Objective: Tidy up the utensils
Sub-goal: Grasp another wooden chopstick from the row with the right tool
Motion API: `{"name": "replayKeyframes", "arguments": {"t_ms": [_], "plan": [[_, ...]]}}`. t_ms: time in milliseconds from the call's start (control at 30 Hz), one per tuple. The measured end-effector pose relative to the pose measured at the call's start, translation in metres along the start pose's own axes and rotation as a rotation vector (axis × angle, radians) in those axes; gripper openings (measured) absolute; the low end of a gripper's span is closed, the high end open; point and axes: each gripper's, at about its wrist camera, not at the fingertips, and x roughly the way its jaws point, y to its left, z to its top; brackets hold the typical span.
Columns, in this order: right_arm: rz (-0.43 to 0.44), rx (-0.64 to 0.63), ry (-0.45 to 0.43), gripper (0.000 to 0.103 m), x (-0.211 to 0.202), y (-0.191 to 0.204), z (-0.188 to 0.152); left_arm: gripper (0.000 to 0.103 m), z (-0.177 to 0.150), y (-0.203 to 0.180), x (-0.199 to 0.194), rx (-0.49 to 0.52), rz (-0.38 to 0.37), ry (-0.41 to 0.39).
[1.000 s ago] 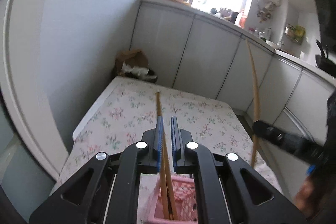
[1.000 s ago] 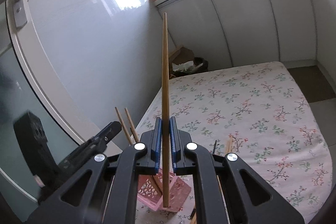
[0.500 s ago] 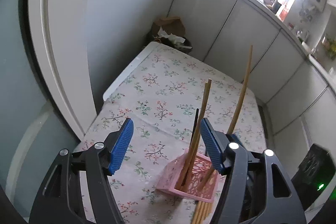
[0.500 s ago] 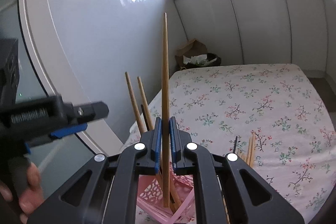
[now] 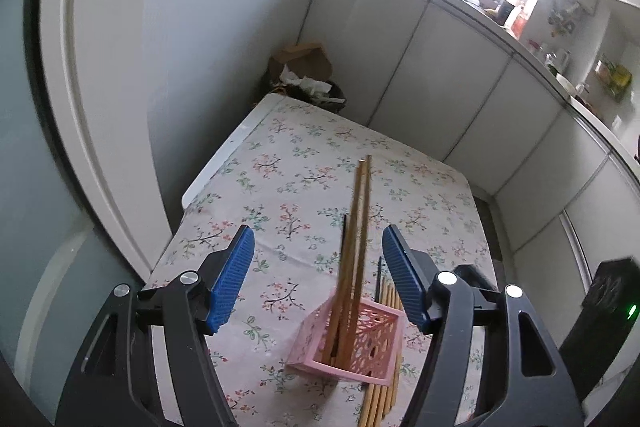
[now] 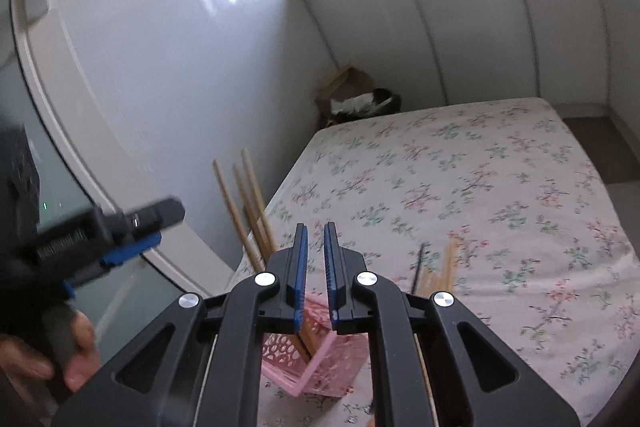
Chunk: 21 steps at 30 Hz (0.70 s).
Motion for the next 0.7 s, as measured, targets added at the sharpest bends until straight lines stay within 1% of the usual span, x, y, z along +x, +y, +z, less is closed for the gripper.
{"name": "replayKeyframes", "arguments": {"t_ms": [67, 133, 200, 233, 267, 333, 500, 567, 700], "plan": [[-0.022, 0.035, 0.010, 0.009, -0.010, -0.012, 0.006, 0.064, -0.001, -0.006, -0.001, 0.003, -0.023, 0.011], [-0.031, 0.070, 0.030, 0.010, -0.018, -0.020, 0.010, 0.064, -0.003, -0.016, -0.005, 0.016, -0.063, 0.018], [-0.064, 0.102, 0.098, 0.015, -0.020, -0.034, 0.015, 0.063, -0.005, -0.030, -0.008, 0.054, -0.078, 0.016], [-0.063, 0.110, 0.119, 0.018, -0.020, -0.038, 0.015, 0.064, -0.007, -0.039, -0.009, 0.085, -0.080, 0.016], [-0.070, 0.115, 0.147, 0.018, -0.019, -0.044, 0.015, 0.064, -0.009, -0.046, -0.009, 0.105, -0.081, 0.019], [-0.110, 0.123, 0.206, 0.018, -0.013, -0.056, 0.009, 0.064, -0.014, -0.059, -0.008, 0.139, -0.088, 0.037], [-0.190, 0.146, 0.451, 0.018, 0.024, -0.080, -0.023, 0.064, -0.026, -0.083, -0.004, 0.200, -0.111, 0.091], [-0.202, 0.151, 0.488, 0.018, 0.034, -0.085, -0.035, 0.064, -0.029, -0.090, -0.003, 0.232, -0.107, 0.093], [-0.201, 0.159, 0.552, 0.018, 0.058, -0.090, -0.049, 0.064, -0.034, -0.092, 0.000, 0.241, -0.105, 0.106]]}}
